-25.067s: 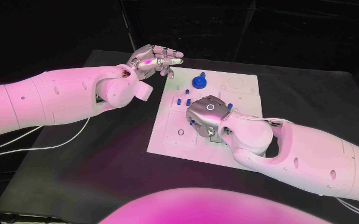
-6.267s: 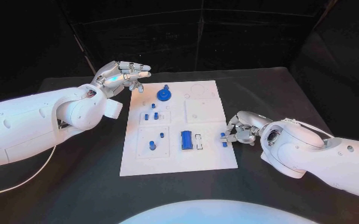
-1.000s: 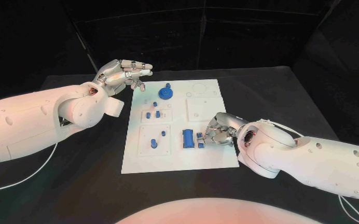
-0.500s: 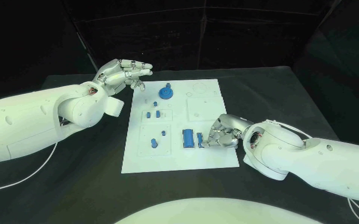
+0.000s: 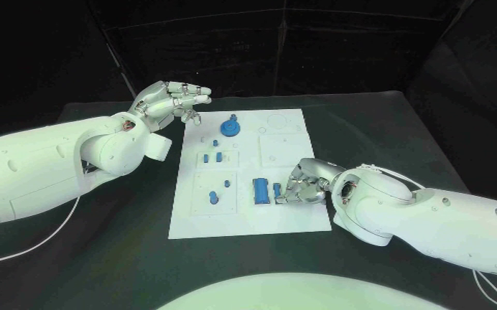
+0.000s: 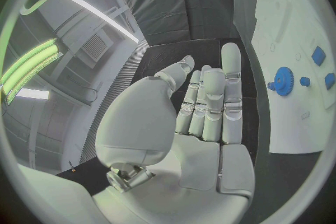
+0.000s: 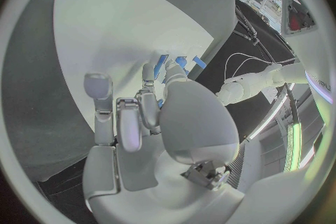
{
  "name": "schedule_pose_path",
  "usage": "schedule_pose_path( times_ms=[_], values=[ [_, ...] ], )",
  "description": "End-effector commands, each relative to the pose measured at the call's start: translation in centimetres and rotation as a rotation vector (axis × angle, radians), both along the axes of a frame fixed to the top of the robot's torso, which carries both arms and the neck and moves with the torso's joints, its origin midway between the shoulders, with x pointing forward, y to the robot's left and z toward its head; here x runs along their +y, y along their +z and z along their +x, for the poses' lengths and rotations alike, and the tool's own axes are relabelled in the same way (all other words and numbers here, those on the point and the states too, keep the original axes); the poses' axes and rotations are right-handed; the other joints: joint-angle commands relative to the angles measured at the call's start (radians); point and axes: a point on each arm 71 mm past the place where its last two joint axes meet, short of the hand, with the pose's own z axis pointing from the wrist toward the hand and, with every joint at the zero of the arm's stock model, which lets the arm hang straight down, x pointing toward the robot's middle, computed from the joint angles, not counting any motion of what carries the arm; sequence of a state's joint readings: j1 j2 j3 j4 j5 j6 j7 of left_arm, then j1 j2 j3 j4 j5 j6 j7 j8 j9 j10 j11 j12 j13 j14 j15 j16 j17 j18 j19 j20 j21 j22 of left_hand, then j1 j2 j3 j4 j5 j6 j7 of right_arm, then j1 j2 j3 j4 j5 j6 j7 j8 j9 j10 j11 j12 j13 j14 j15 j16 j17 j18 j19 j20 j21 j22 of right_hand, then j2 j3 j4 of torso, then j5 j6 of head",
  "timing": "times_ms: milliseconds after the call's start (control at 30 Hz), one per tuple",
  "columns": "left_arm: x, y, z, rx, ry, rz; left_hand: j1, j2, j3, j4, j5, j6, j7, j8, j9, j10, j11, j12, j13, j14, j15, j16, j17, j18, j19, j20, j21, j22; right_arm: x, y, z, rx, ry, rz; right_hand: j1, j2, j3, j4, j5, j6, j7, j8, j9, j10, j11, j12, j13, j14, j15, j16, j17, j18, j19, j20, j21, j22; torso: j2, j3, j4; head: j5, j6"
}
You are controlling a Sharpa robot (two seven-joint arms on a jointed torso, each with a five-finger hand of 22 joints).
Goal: Assemble the parts on the task board
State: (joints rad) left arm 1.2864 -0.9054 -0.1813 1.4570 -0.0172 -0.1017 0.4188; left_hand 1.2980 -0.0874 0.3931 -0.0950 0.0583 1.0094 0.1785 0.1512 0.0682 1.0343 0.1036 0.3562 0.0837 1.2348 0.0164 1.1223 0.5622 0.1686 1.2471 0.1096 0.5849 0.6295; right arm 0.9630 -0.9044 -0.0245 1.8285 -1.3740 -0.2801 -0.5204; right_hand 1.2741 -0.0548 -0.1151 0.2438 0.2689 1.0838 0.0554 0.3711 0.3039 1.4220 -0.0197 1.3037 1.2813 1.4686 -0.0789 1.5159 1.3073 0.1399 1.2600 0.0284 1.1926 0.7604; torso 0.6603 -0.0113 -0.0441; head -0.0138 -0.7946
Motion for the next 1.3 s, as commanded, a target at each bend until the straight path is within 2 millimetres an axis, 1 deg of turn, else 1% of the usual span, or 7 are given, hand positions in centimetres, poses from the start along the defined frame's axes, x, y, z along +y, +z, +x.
schedule_pose_path(
  times_ms=[33,567,633,867,967,1133,1300],
  values=[
    [-0.1,0.2,0.0,-0.005,-0.009,-0.005,-0.009,0.001,-0.007,-0.002,0.005,-0.008,0.0,0.005,0.0,-0.007,0.002,0.006,0.001,-0.003,0.001,0.0,-0.001,0.013,0.006,0.004,-0.005,-0.001,0.2,-0.1,0.1,-0.004,0.005,-0.026,0.005,0.015,-0.004,-0.004,0.007,-0.005,-0.002,0.005,0.003,0.003,-0.001,-0.004,-0.001,0.079,-0.004,-0.002,0.149,-0.004,-0.002,0.0,-0.005,0.002,0.0,0.0008,-0.0001,-0.001,-0.001],
    [-0.2,0.1,0.0,-0.006,-0.012,-0.007,-0.009,0.001,-0.007,-0.002,0.005,-0.008,0.0,0.005,0.0,-0.007,0.002,0.006,0.001,-0.003,0.001,0.0,-0.001,0.013,0.006,0.004,-0.005,-0.001,0.1,0.3,0.2,-0.008,0.003,0.123,-0.002,0.013,-0.035,-0.001,0.024,-0.049,0.015,-0.023,0.0,-0.033,0.013,-0.057,-0.051,0.062,0.006,-0.042,0.076,0.011,-0.05,0.006,-0.062,-0.1,-0.001,0.0021,-0.0001,-0.002,0.006],
    [-0.1,0.1,0.1,-0.008,-0.01,-0.007,-0.009,0.001,-0.007,-0.002,0.005,-0.008,0.0,0.005,0.0,-0.007,0.002,0.006,0.001,-0.003,0.001,0.0,-0.001,0.013,0.006,0.004,-0.005,-0.001,-0.2,0.2,0.4,0.027,0.013,0.222,0.005,0.018,-0.052,0.001,0.026,-0.097,0.038,-0.058,-0.015,-0.152,0.033,-0.24,-0.224,0.007,0.023,-0.166,-0.11,0.039,-0.158,0.023,-0.197,-0.306,-0.003,0.0008,0.001,-0.004,0.009],
    [0.0,0.2,0.3,-0.026,0.005,-0.012,-0.007,0.002,-0.01,-0.001,0.005,-0.009,0.0,0.007,0.001,-0.009,0.002,0.01,0.002,-0.012,0.002,-0.009,-0.021,0.013,0.005,0.004,-0.008,-0.004,-2.5,0.3,2.4,0.045,-0.071,0.554,0.072,0.049,-0.062,-0.025,0.059,-0.172,0.072,-0.11,-0.046,-0.321,0.063,-0.516,-0.486,-0.073,0.05,-0.437,-0.421,0.043,-0.187,0.051,-0.31,-0.377,-0.002,0.0002,0.002,-0.001,0.032],
    [0.2,0.2,0.4,-0.021,0.02,-0.024,-0.006,0.003,-0.012,-0.001,0.005,-0.009,-0.001,0.009,0.001,-0.011,0.001,0.014,0.002,-0.028,0.002,-0.023,-0.048,0.013,-0.001,0.005,-0.013,-0.007,-3.8,0.7,3.9,0.02,-0.126,0.673,0.114,0.071,-0.054,-0.041,0.068,-0.217,0.095,-0.14,-0.067,-0.379,0.086,-0.599,-0.55,-0.176,0.069,-0.71,-0.692,0.04,-0.225,0.068,-0.387,-0.421,-0.004,0.0011,0.0002,0.002,0.039],
    [0.3,0.2,0.6,-0.02,0.048,-0.04,0.002,0.006,-0.02,-0.003,0.005,-0.013,0.001,0.018,0.001,-0.026,0.006,0.02,-0.003,-0.102,0.007,-0.091,-0.116,0.013,-0.051,0.01,-0.056,-0.031,-5.3,2.1,6.6,-0.036,-0.178,0.824,0.182,0.091,-0.037,-0.067,0.022,-0.241,0.143,-0.174,-0.104,-0.541,0.15,-0.831,-0.74,-0.338,0.142,-0.996,-0.817,0.022,-0.361,0.126,-0.589,-0.53,-0.005,-0.001,-0.001,0.002,0.058],
    [0.5,0.1,1.0,-0.031,0.086,-0.048,0.007,0.015,-0.018,-0.002,0.006,-0.005,-0.005,0.026,0.0,-0.024,0.008,0.007,-0.018,-0.161,0.012,-0.189,-0.17,0.013,-0.118,0.016,-0.114,-0.065,-6.2,3.5,9.0,-0.089,-0.192,0.925,0.198,0.104,-0.026,-0.097,-0.001,-0.2,0.151,-0.209,-0.142,-0.51,0.17,-0.955,-0.921,-0.474,0.188,-1.208,-0.951,0.013,-0.462,0.185,-0.75,-0.617,-0.007,-0.0012,0.0019,-0.004,0.08]
  ],
)
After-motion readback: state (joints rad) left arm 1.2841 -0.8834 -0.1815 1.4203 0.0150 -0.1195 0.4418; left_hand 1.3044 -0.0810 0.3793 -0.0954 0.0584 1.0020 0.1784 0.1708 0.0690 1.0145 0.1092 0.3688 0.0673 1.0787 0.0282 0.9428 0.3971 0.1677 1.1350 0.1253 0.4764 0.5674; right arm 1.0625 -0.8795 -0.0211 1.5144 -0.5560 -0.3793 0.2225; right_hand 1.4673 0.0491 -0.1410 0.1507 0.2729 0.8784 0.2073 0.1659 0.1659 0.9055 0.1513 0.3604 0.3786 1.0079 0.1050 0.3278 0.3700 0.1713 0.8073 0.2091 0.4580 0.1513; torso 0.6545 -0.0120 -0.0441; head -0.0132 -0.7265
